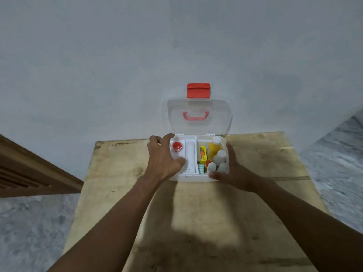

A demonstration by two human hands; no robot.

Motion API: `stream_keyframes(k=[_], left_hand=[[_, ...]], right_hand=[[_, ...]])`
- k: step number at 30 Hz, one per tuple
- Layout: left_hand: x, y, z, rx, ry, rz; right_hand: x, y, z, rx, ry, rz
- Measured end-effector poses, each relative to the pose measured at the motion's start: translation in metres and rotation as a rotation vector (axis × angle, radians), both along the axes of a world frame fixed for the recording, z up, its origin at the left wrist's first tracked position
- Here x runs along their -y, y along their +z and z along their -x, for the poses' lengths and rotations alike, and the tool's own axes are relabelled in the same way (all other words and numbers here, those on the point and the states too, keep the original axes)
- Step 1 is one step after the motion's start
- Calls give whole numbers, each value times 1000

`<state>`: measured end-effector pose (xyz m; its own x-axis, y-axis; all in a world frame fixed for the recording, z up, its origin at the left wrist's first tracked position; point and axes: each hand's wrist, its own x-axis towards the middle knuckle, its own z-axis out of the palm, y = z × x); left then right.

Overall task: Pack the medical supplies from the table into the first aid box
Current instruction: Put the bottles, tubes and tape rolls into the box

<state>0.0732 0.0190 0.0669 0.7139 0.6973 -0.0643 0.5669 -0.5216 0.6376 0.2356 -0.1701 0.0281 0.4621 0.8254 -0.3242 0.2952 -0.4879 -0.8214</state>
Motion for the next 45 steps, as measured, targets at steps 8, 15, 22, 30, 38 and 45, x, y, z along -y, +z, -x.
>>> stream_keyframes(k=[8,15,22,30,38,45], left_hand=[[3,-1,25,157,-45,97],[11,-5,31,225,87,196],[13,-10,23,152,121,-8],[6,-22,19,151,115,151],[3,-24,29,259,82,231],[11,-25,38,317,-53,388]], right_hand=[[0,2,-1,-21,34,-57],[0,1,-2,-3,40,-59],[0,0,-2,0,17,-60],[1,-4,-3,-18,2,-61],[1,-6,-2,-38,1,-28],[2,12,8,7,-82,40]])
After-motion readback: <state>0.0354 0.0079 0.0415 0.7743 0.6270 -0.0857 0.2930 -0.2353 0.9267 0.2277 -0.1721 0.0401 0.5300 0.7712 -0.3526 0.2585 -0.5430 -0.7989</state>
